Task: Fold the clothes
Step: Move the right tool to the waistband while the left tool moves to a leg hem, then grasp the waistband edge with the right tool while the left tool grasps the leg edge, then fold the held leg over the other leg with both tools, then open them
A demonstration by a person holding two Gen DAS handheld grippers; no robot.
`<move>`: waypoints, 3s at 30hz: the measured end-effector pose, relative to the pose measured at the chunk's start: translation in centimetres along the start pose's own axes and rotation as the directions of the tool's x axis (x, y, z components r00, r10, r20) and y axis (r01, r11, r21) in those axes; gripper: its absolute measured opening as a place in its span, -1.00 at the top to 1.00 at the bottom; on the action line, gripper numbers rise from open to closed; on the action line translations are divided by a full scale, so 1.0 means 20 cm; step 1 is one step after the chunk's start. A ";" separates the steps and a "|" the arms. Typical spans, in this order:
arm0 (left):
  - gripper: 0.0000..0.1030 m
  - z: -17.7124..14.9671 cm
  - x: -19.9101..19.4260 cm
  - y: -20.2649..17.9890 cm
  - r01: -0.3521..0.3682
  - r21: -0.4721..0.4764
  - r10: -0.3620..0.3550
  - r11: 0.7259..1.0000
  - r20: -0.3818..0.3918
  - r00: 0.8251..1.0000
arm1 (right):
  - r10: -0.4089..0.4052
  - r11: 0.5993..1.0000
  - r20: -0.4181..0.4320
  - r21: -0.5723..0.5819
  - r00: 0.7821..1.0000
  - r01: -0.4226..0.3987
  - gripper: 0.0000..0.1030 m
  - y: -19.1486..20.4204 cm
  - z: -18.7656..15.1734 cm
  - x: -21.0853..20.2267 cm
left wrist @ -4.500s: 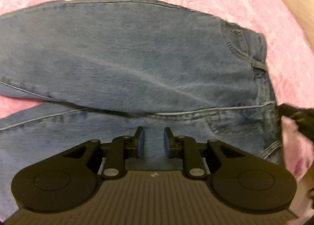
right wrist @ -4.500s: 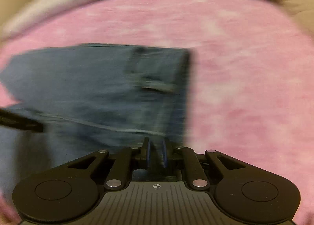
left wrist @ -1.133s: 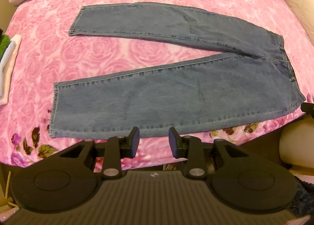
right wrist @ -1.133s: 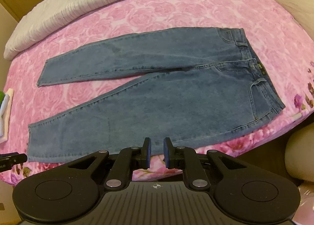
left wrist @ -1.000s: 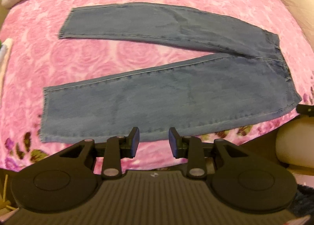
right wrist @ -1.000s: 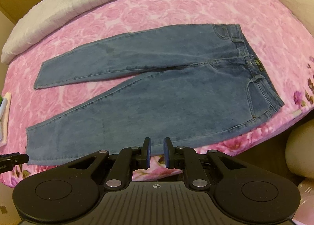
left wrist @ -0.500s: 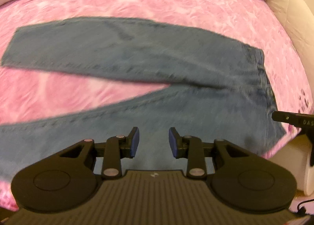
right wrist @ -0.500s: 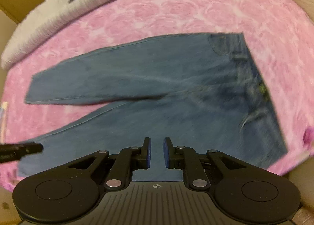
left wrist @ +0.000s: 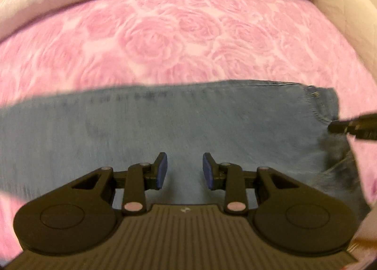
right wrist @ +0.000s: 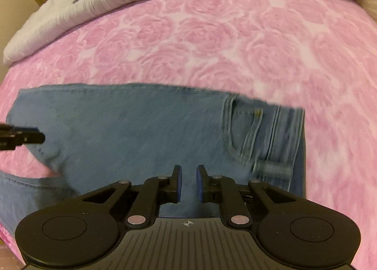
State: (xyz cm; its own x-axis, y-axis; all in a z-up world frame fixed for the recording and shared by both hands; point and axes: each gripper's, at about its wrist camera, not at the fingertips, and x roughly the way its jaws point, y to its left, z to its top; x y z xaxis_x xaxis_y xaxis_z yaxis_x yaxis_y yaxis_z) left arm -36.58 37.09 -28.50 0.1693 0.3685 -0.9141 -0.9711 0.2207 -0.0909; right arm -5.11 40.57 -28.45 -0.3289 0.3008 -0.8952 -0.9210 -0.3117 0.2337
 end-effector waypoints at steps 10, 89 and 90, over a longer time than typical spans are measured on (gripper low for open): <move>0.44 0.18 0.20 0.10 -0.021 0.058 0.021 0.998 0.005 1.000 | 0.089 0.996 0.104 0.001 0.991 -0.089 0.99 -0.17 0.10 0.07; 0.79 -1.52 -0.40 0.24 0.243 -0.069 -0.209 0.968 0.323 0.923 | -0.053 0.932 0.460 0.343 0.887 -0.122 0.31 0.26 -1.52 -0.38; 0.79 -1.55 -0.41 0.23 0.239 -0.063 -0.203 0.969 0.347 0.916 | -0.047 0.927 0.490 0.346 0.871 -0.145 0.31 0.25 -1.55 -0.38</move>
State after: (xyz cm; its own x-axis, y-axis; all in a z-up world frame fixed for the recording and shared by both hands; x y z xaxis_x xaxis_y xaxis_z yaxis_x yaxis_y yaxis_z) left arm -47.76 7.02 -33.71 0.4106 0.6061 -0.6812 -0.9112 0.2450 -0.3313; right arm -0.81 8.80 -32.29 -0.3452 0.7178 -0.6046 -0.8784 -0.0201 0.4776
